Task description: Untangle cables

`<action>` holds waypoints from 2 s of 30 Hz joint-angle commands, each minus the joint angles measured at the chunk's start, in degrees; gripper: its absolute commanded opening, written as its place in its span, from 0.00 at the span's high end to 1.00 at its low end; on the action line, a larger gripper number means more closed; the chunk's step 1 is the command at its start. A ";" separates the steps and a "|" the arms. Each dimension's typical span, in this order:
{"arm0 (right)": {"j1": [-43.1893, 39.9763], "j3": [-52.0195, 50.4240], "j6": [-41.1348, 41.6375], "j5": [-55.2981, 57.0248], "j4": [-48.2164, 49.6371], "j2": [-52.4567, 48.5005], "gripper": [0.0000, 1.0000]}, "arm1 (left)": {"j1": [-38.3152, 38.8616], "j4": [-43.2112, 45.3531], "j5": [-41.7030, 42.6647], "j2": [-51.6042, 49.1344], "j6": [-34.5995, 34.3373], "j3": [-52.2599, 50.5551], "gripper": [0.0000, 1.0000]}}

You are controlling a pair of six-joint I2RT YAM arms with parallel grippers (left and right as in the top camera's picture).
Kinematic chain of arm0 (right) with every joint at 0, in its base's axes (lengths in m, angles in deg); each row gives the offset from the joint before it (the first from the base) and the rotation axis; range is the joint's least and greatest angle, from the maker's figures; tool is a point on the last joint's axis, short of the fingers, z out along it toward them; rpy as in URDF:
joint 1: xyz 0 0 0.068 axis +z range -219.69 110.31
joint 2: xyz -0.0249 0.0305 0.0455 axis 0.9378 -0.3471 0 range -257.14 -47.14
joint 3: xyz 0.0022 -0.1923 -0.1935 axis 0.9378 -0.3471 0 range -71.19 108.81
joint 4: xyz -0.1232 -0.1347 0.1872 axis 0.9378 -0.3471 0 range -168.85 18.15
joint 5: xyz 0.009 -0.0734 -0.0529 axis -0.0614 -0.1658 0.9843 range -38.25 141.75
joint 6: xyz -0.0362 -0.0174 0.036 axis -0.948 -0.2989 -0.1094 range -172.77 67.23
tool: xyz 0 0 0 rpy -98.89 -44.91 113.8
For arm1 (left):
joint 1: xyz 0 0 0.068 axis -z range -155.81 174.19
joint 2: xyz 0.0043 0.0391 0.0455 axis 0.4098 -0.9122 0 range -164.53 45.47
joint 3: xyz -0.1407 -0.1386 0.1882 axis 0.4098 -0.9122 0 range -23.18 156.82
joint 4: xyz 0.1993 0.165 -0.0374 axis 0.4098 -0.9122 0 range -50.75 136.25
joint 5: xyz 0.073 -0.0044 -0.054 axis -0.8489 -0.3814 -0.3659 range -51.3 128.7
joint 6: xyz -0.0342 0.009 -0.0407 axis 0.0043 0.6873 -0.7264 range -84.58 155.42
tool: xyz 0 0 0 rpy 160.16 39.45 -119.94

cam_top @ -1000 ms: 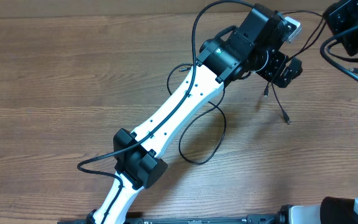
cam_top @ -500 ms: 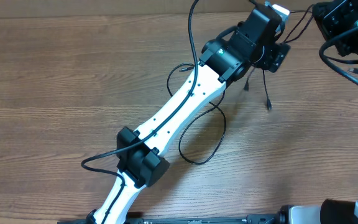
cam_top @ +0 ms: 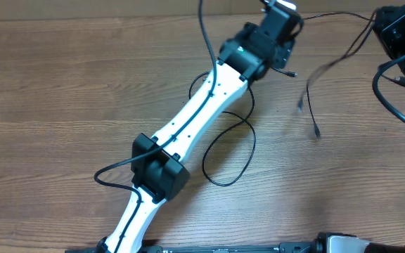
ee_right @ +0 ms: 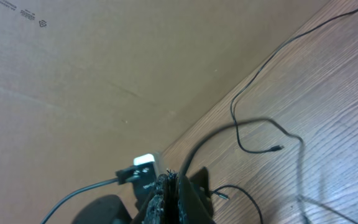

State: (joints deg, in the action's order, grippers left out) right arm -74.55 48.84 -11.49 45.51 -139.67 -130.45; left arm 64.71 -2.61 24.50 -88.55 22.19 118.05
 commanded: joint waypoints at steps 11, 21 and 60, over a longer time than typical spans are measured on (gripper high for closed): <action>-0.15 1.14 -3.87 3.61 -1.01 1.33 0.94 | -1.86 -1.99 25.16 -0.13 -1.51 0.22 0.00; -0.15 1.07 -9.73 23.98 -14.36 -2.99 0.69 | -4.15 -14.64 11.67 -0.13 -0.39 0.22 0.00; -0.17 -21.68 -46.42 21.20 -13.57 -28.11 0.14 | -19.50 -22.71 11.15 -3.39 -0.07 0.02 0.00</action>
State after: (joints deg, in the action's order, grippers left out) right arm -74.55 31.11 -51.08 66.97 -155.27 -158.29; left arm 45.32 -25.34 35.62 -89.86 20.90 118.05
